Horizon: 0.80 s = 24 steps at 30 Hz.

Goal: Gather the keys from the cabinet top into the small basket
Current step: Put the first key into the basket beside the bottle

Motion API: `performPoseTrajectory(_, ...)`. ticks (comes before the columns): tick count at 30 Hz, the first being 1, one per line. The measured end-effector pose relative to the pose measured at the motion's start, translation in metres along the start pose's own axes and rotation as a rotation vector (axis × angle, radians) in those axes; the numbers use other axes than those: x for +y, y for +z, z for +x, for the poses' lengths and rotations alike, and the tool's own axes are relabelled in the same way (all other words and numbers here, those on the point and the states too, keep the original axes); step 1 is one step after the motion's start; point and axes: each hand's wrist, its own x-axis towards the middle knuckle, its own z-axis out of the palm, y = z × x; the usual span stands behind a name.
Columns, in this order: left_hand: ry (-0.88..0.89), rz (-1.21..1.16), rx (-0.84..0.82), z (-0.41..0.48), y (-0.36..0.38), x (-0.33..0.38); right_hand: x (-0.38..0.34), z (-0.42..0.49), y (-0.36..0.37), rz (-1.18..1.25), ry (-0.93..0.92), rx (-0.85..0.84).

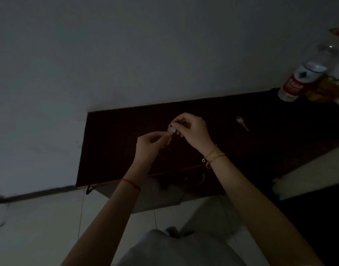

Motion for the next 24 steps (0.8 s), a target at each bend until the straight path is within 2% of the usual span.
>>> performPoseTrajectory(8,-0.015,-0.065,-0.245,-0.005,0.050,0.020,0.001,-0.034,-0.059,0.024,0.072,0.150)
performPoseTrajectory(14,-0.046,-0.103,-0.379,-0.010,0.100,0.024,0.014,-0.068,-0.106,-0.070,0.088,0.263)
performPoseTrajectory(24,-0.065,-0.077,-0.538,-0.015,0.219,0.023,0.051,-0.115,-0.214,-0.061,0.192,0.397)
